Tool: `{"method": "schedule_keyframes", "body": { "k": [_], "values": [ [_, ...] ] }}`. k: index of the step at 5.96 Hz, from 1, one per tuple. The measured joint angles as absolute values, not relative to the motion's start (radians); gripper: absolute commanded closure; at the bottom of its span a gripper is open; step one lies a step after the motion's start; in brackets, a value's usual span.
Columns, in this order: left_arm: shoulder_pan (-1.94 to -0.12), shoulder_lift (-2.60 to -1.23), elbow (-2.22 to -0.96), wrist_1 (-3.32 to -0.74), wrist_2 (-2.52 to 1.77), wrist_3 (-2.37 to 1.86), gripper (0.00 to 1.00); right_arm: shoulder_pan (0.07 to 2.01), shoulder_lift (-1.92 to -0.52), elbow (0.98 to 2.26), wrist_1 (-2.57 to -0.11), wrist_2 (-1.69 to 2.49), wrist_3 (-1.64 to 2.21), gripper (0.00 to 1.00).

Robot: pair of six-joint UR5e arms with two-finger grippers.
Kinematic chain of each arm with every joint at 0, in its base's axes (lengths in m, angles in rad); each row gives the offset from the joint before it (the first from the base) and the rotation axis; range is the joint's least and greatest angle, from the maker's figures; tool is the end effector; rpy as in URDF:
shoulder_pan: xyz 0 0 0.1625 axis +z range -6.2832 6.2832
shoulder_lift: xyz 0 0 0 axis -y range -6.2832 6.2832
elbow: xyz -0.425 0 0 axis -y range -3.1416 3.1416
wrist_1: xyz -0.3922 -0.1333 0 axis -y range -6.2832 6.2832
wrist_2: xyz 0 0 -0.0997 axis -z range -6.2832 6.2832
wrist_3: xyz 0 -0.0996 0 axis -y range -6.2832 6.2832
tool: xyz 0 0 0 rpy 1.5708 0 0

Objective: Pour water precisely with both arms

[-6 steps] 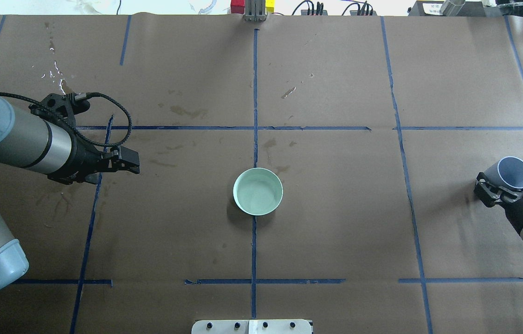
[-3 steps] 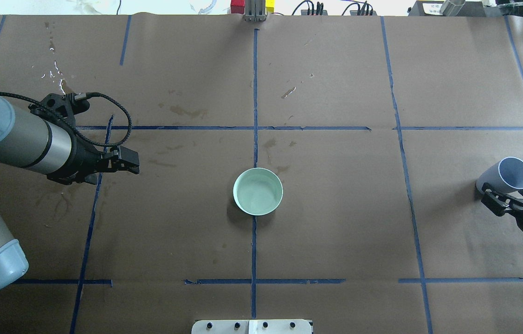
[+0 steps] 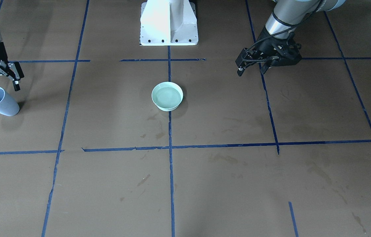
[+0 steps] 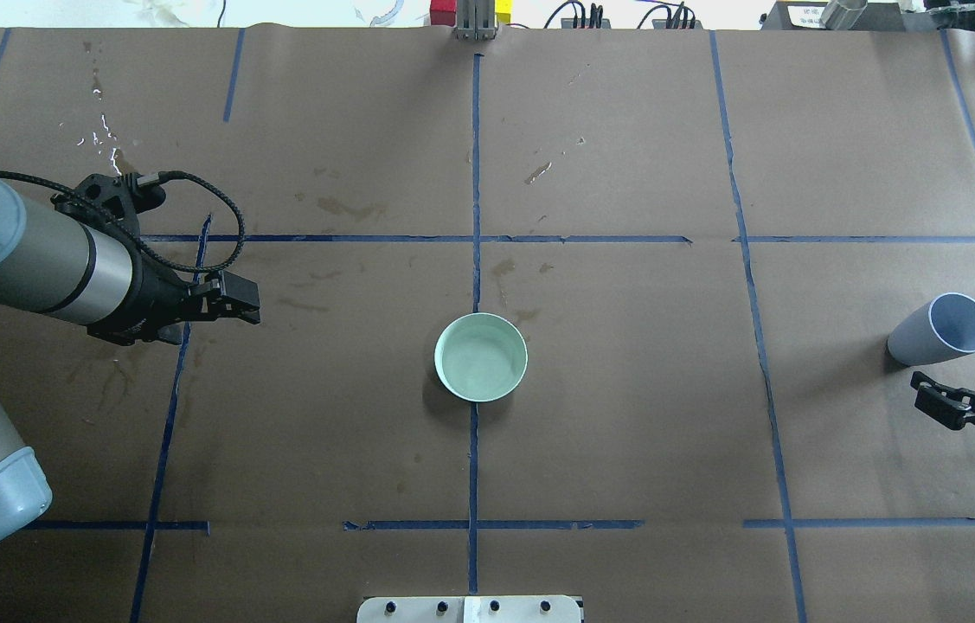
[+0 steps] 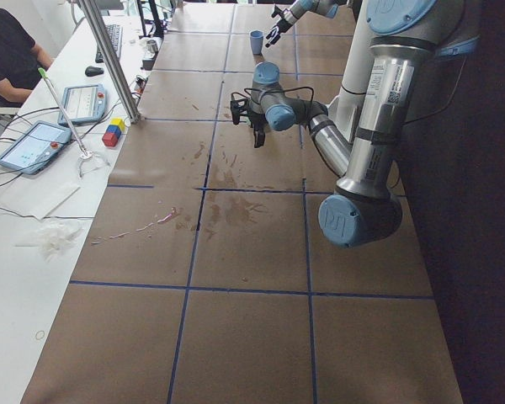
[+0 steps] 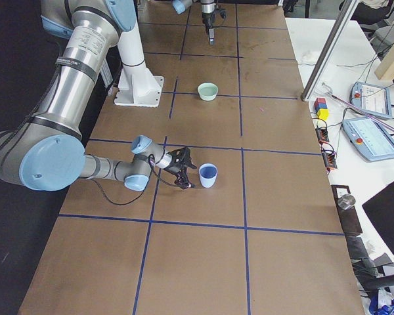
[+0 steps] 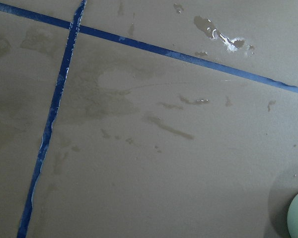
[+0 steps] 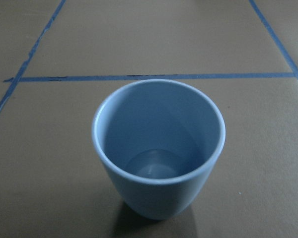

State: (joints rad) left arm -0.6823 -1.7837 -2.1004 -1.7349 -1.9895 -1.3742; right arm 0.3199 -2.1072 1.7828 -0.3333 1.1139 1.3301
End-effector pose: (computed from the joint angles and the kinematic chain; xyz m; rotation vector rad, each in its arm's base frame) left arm 0.3388 -0.3948 0.2903 0.0275 0.9752 -0.2570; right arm -0.2160 -0.2583 0.6286 0.6571 -0.7455 0.2811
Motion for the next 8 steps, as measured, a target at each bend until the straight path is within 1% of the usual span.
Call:
{"method": "schedule_keyframes", "body": {
  "k": [2,3,4,6,7,8],
  "values": [
    [-0.642,-1.787,-2.091,-1.735,-1.98,-1.399,0.0,0.331,-2.171,1.851,-0.333,1.258,1.305,0.0],
    [-0.581,-1.831,-2.062,-1.735,-1.946,-1.433,0.0,0.356,-2.195,1.877,-0.333,1.333,1.277,0.0],
    [-0.54,-1.92,-1.996,-1.727,-1.914,-1.449,0.0,0.412,-2.205,1.889,-0.333,1.416,1.222,0.0],
    [-0.503,-2.075,-1.861,-1.719,-1.905,-1.455,0.0,0.61,-2.203,1.892,-0.336,1.637,1.054,0.0],
    [-0.492,-2.132,-1.805,-1.72,-1.905,-1.454,0.02,0.708,-2.199,1.888,-0.343,1.747,0.971,0.0],
    [-0.486,-2.183,-1.745,-1.721,-1.906,-1.454,0.08,0.795,-2.196,1.884,-0.354,1.844,0.898,0.0]
  ]
}}
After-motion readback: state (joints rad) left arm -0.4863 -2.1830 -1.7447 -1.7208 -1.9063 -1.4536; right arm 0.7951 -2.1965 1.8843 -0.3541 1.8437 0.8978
